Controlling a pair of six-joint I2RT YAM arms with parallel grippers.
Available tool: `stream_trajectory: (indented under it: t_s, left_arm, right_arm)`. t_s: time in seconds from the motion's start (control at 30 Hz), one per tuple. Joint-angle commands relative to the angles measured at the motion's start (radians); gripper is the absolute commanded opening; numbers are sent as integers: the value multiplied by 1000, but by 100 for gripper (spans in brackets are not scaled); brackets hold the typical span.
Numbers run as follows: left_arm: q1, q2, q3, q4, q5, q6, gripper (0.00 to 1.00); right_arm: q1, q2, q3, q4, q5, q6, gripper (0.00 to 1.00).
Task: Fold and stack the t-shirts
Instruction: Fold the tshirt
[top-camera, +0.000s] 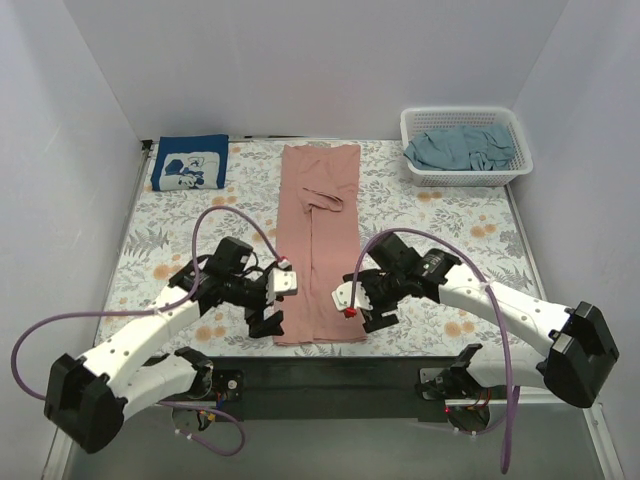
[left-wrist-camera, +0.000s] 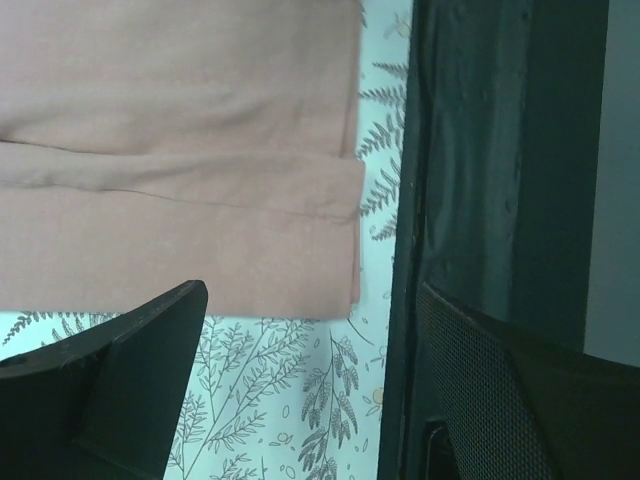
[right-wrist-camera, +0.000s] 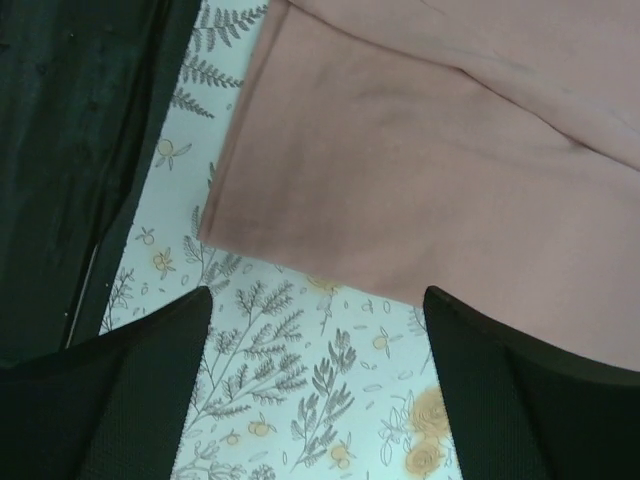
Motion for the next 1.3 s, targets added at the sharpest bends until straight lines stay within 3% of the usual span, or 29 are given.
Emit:
stream_trajectory:
  t_s: [0.0,0.17,0.3,0.8,0.97,1.07,1.2,1.27]
  left_arm:
    - [-13,-139,-105,23,20,225,86]
    - [-21,-115,-200,36,-24,344,64]
    - [-54,-104,-253,85,-33,372,56]
    - [-183,-14,-336,257,-114,346,40]
    - [-208,-23,-372,262,-131,384,24]
    - [-219,-15,-378,271,-143,374,22]
    - [-234,-18,-367,270,-154,357,5]
    - [-246,-41,-358,262,-151,342,0]
  right_arm:
    - [65,-53,-60,185,67,144,83]
    - [172,-56,-217,279,112,106,62]
    - [226,-61,-287,319,136,74,43]
    - [263,19,-371,399,158,35,40]
    - [286,48,-416,419,184,19,39]
    - [296,63,-423,425,201,19,33]
    - [312,57,-433,424,222,22,3]
    - [324,39,-427,398,222,26,1]
